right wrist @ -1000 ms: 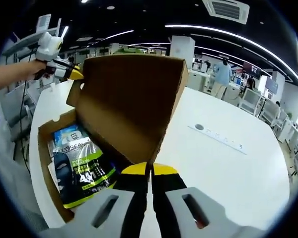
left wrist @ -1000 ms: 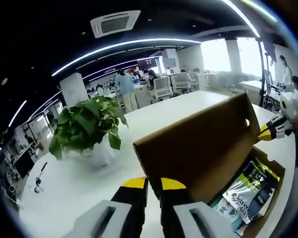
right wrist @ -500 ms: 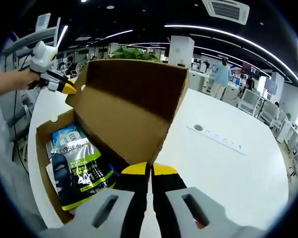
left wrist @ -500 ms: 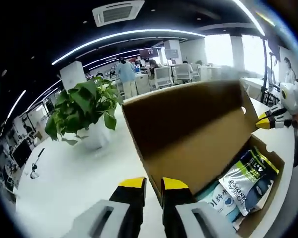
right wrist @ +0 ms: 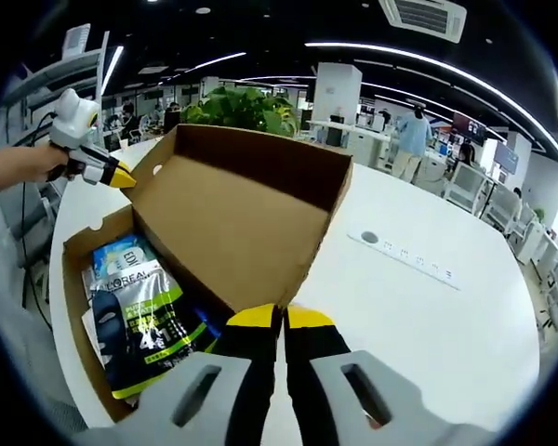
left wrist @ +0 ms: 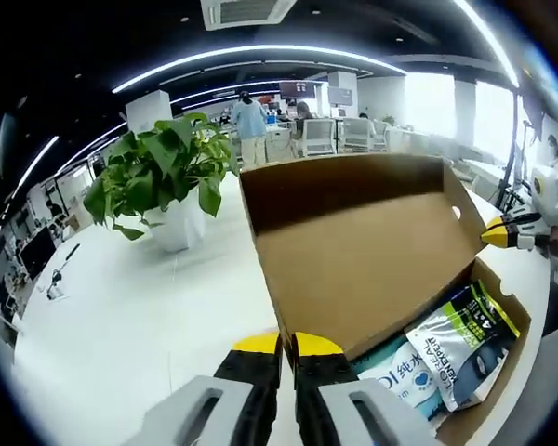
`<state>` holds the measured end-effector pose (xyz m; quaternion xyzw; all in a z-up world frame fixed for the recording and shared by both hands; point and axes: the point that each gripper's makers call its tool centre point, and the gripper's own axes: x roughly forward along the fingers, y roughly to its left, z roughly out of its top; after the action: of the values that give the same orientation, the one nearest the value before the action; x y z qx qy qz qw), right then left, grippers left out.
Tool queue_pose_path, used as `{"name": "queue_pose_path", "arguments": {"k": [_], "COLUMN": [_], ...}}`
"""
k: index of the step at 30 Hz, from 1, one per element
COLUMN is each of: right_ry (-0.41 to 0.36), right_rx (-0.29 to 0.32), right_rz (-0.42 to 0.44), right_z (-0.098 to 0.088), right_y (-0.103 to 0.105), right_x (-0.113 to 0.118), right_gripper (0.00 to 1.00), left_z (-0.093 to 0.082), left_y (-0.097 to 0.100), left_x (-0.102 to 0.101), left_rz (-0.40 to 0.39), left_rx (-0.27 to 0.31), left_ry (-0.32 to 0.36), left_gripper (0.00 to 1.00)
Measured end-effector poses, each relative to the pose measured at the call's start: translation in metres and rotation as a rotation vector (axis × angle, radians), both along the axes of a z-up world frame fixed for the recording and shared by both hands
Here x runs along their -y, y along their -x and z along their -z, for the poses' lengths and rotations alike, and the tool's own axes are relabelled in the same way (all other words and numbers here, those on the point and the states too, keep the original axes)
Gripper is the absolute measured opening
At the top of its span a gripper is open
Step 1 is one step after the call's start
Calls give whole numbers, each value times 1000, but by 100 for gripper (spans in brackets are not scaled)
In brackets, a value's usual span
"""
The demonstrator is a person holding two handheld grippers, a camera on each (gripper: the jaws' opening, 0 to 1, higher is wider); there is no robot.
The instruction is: Operate the shoe box by opening the lid, removing the specified soft item, and placing it in the target area until the item is outside and the box remains undamaged.
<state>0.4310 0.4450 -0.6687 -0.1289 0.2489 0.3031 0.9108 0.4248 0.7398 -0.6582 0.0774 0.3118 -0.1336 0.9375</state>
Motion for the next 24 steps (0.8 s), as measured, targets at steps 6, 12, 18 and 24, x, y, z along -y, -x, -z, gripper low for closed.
{"name": "queue_pose_path", "arguments": {"k": [6, 12, 18, 24], "right_ry": [-3, -1, -3, -1], "right_rx": [-10, -18, -30, -37], "right_rz": [8, 13, 20, 28], "right_z": [2, 4, 6, 10], "right_y": [-4, -7, -8, -11], "right_x": [0, 0, 3, 4], "right_gripper": [0, 1, 1, 1], "left_z": [3, 7, 12, 17], "left_y": [-5, -10, -17, -21], "left_x": [-1, 1, 5, 5], "left_rz": [-2, -10, -3, -6], "left_rx": [-8, -18, -30, -46], "left_ry": [10, 25, 16, 18], "left_gripper": [3, 3, 4, 4]}}
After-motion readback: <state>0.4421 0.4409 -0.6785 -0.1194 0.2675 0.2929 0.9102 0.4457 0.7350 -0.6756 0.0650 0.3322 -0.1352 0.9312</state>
